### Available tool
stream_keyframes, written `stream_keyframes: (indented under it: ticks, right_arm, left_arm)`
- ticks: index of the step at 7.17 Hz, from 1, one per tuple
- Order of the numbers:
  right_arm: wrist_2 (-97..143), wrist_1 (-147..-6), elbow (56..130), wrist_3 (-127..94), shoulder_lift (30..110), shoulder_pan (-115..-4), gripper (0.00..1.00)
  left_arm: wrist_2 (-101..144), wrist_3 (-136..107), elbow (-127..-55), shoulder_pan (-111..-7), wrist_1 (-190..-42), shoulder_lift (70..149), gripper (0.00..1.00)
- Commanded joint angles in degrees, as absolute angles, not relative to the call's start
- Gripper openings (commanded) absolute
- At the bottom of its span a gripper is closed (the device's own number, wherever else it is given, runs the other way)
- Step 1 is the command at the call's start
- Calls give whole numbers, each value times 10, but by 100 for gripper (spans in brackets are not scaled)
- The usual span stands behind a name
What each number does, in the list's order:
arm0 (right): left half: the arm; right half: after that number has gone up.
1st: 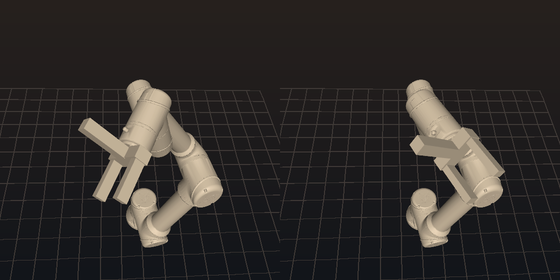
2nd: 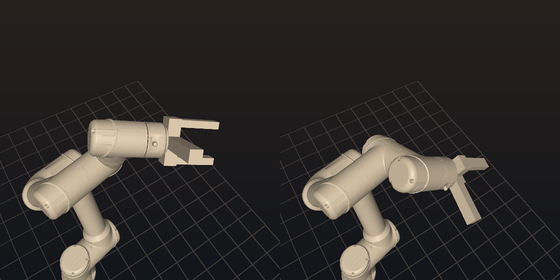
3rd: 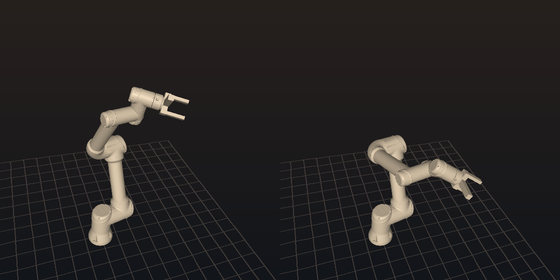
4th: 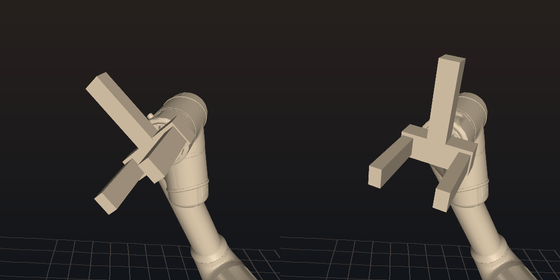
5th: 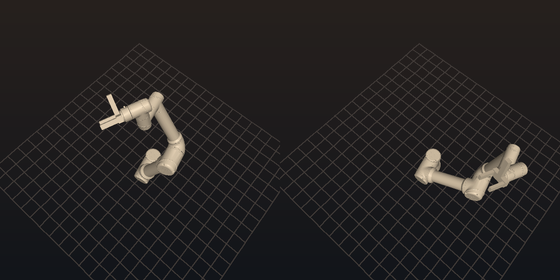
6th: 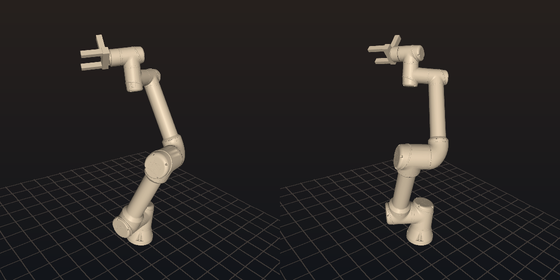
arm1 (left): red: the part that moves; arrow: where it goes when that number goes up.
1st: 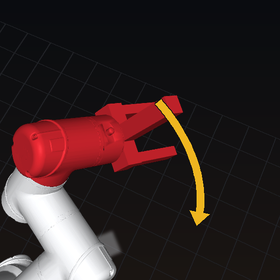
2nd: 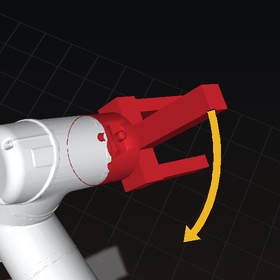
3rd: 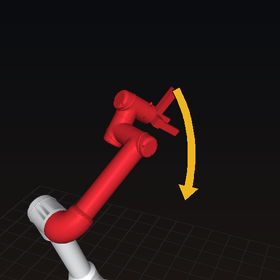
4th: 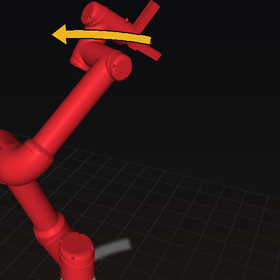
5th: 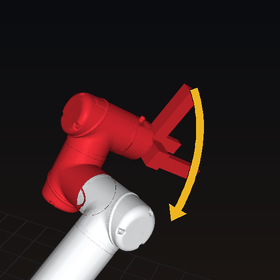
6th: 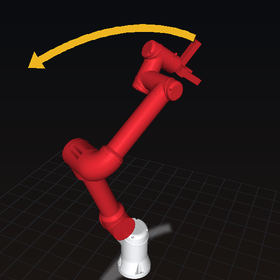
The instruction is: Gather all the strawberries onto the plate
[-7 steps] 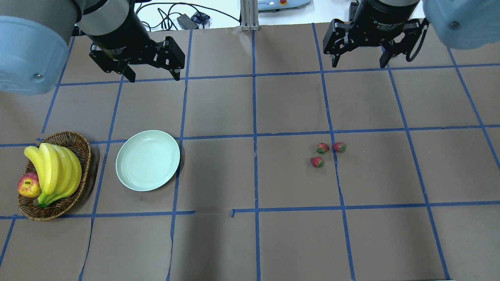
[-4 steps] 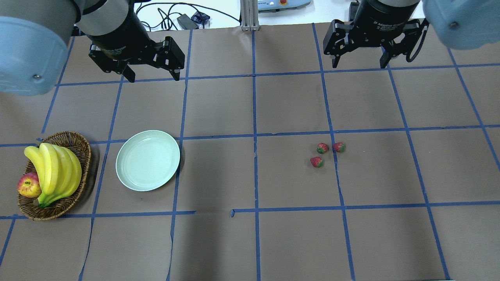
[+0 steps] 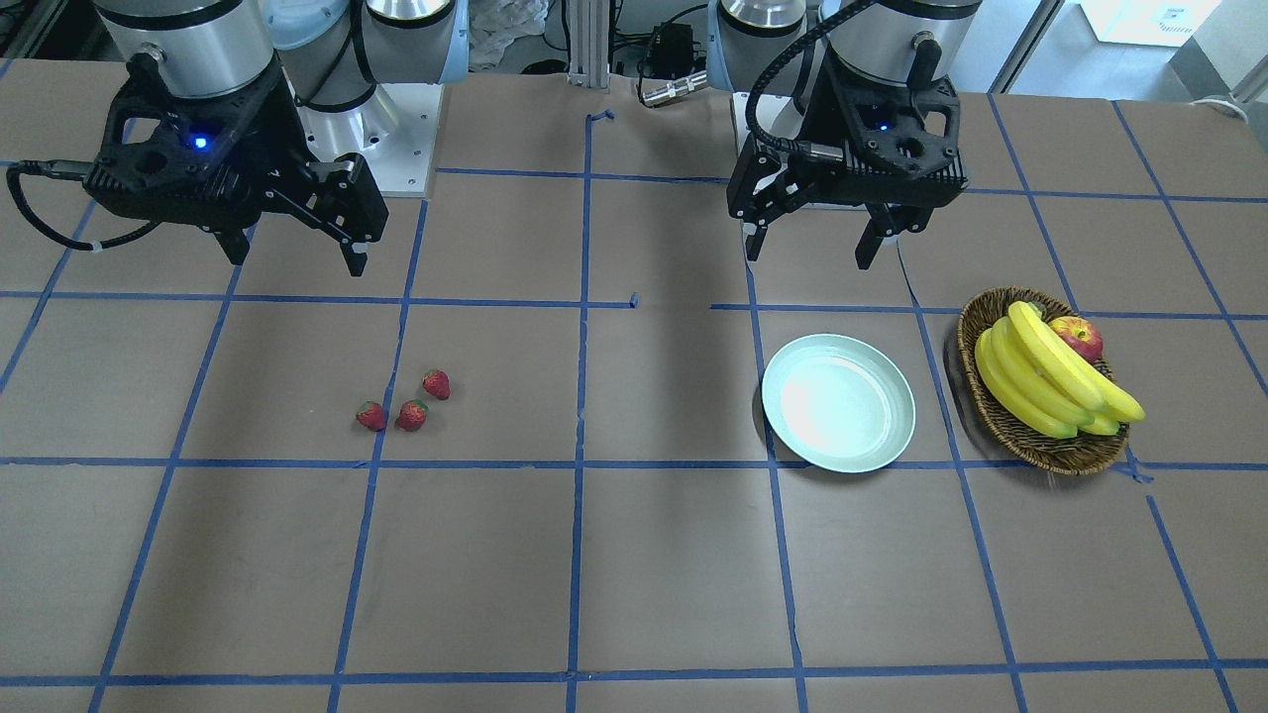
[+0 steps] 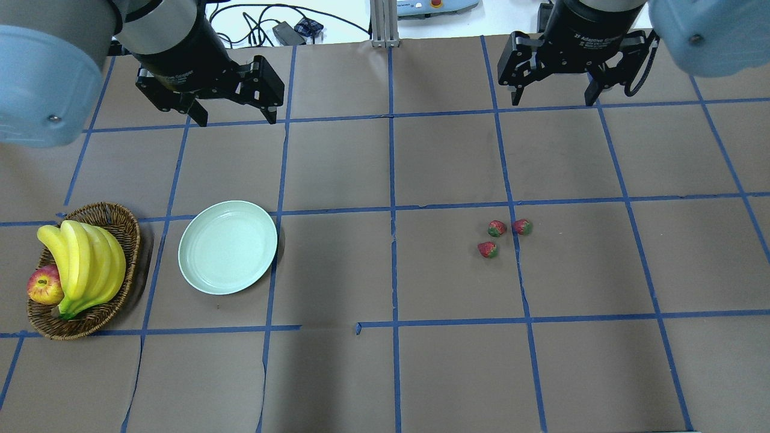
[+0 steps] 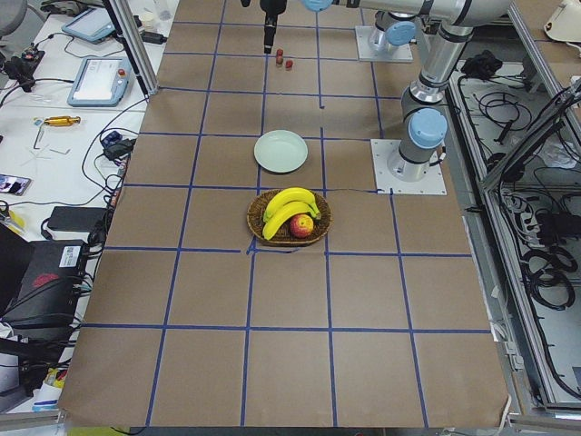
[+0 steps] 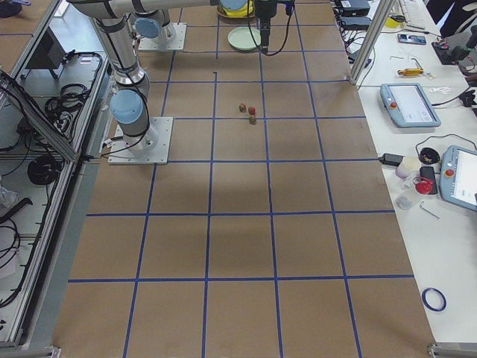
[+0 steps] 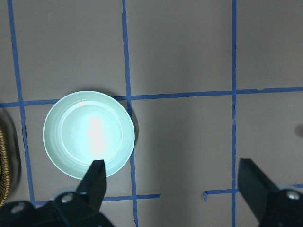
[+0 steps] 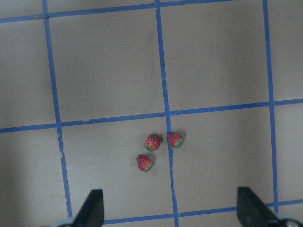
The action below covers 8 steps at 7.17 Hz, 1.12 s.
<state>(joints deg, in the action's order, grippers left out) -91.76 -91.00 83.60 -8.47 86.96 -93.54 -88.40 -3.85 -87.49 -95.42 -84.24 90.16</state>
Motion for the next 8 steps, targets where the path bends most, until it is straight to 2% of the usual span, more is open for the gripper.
stream_keyframes:
  ticks: [1, 4, 6, 8]
  right_arm:
    - [-919, -913, 842, -82, 858, -933, 100]
    - [-921, -955, 903, -83, 837, -927, 100]
    - [-939, -1057, 983, -82, 814, -921, 100]
    - [-934, -1152, 1068, -81, 814, -869, 100]
  left_arm:
    - [-883, -39, -885, -954, -843, 902, 100]
    - [-885, -39, -893, -954, -842, 905, 100]
    - [-885, -39, -896, -954, -842, 910, 100]
    - [-885, -38, -906, -954, -842, 904, 100]
